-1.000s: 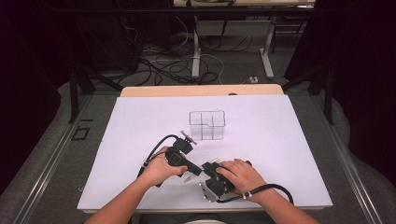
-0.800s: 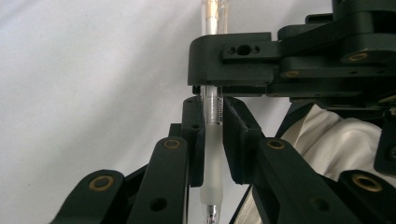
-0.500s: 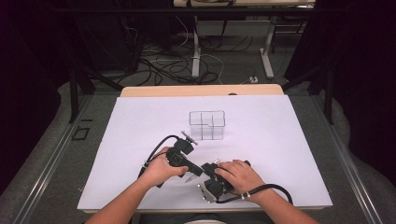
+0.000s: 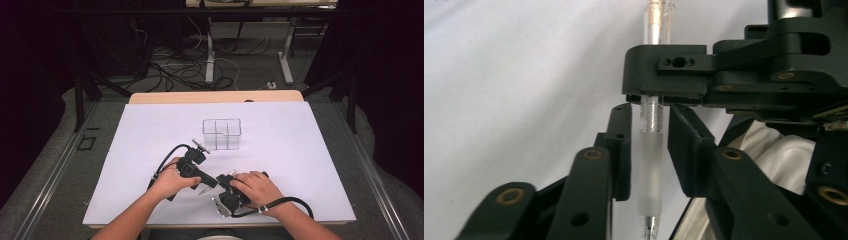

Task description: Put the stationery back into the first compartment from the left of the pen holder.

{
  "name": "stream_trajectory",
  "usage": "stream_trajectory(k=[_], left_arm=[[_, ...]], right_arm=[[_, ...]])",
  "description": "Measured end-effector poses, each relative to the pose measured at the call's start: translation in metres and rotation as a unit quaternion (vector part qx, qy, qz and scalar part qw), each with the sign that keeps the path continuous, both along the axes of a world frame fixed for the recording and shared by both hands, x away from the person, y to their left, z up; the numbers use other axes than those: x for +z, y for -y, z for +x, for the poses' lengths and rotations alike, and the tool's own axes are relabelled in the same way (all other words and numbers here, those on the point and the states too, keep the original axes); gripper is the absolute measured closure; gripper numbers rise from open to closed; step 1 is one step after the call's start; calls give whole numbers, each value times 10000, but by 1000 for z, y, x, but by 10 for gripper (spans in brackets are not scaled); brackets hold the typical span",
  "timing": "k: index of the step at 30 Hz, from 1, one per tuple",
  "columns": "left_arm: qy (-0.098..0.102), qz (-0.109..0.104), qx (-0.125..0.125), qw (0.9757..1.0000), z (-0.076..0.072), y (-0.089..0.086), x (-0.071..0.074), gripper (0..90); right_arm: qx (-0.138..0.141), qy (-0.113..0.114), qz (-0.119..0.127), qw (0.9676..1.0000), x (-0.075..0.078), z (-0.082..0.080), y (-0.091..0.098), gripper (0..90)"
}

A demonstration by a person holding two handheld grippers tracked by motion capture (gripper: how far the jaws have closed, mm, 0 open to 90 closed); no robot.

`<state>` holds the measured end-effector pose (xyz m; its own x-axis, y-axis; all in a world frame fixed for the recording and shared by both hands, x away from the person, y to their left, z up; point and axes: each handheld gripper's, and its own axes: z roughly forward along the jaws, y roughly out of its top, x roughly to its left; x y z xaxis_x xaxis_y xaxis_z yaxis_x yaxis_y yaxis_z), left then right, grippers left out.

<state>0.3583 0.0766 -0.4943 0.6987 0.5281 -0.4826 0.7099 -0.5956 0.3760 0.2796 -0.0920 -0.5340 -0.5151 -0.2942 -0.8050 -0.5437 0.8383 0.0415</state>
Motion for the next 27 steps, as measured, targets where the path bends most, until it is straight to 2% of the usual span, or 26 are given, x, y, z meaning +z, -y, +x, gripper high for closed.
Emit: stream_trajectory(k=[7, 11, 18, 19, 23, 25, 27], left_arm=[[165, -98, 225, 9996, 5, -9, 0, 566], [257, -115, 423, 9987, 7, -13, -1, 534], [584, -30, 569, 9967, 11, -21, -2, 478], [630, -11, 606, 9962, 12, -22, -2, 466], [1086, 164, 705, 9914, 16, -29, -4, 409], [1248, 244, 778, 9888, 18, -33, -4, 381], [1323, 269, 876, 9870, 20, -38, -5, 362]], right_arm=[[-28, -15, 18, 10000, 0, 0, 1, 794], [-37, -8, 27, 10000, 0, 0, 1, 794], [-32, 18, 50, 10000, 1, 1, 1, 794], [-41, 13, 59, 10000, 1, 1, 1, 794], [-71, 5, 115, 9999, 2, 2, 2, 794], [-90, -4, 148, 9998, 2, 2, 2, 794], [-126, -7, 215, 9997, 4, 3, 2, 794]])
